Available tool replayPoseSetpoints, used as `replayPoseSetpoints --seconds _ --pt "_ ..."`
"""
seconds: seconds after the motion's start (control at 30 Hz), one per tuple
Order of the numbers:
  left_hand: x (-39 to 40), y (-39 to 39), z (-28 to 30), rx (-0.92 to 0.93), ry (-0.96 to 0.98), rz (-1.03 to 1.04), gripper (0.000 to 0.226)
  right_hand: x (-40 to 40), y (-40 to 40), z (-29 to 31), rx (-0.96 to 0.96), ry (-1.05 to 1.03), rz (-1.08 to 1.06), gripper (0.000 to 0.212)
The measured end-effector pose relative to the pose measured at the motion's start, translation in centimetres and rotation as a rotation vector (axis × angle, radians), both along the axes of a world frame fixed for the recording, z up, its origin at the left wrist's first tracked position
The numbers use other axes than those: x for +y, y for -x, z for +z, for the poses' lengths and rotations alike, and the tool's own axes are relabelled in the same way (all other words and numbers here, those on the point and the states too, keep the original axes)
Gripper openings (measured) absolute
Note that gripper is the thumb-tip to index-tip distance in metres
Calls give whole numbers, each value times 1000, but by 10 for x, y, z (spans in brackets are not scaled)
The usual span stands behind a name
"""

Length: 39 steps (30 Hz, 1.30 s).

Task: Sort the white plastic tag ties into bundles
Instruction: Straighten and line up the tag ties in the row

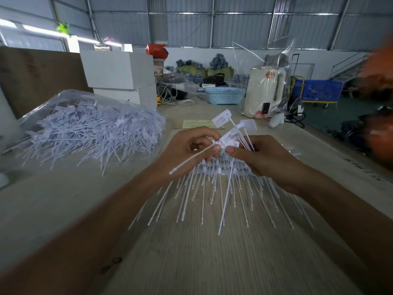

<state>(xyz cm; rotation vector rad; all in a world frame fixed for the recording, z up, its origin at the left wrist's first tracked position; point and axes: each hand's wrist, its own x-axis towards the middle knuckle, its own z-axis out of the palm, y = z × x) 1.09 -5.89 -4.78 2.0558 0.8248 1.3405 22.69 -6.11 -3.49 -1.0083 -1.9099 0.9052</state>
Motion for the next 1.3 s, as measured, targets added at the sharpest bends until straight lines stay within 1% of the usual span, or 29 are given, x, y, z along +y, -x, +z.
replayPoseSetpoints --seconds 0.07,0.1,0.13,0.17,0.23,0.27,0.37,0.47,0.53,0.7,0.83,0.9,1.03,1.2,1.3 --pt "-2 -1 0 1 -20 8 14 1 -1 1 33 83 26 33" --pt "-3 -1 0 -2 -27 14 14 1 -1 1 49 119 25 29" --pt "-3 -1 0 -3 -29 21 14 -2 0 3 67 154 31 20" --pt "-3 -2 0 -2 -27 30 15 -2 0 3 82 183 43 17" --pt "-2 -2 1 5 -17 48 15 0 -1 1 121 227 57 33" --pt "-2 -2 1 11 -18 54 14 0 -1 1 149 237 68 33" --pt "1 0 1 38 -47 73 15 0 0 2 243 266 52 22" --pt "4 1 -2 103 -96 146 17 2 1 1 314 278 19 23" --pt "5 -1 -4 146 -113 199 21 1 1 1 315 281 28 25" --pt "3 -1 -4 226 -25 180 32 2 0 1 328 266 25 33" --pt "2 -3 -2 214 32 176 38 0 3 1 303 241 -18 36" --pt "1 -4 -3 212 15 183 37 -1 4 2 294 245 -37 38" --pt "0 -5 -2 177 2 150 27 -4 4 2 417 317 -24 38" --pt "-2 -4 -1 227 -60 206 23 -3 3 3 466 225 -41 37" --pt "-2 -7 -1 207 -86 222 24 -4 2 4 502 187 -36 39"
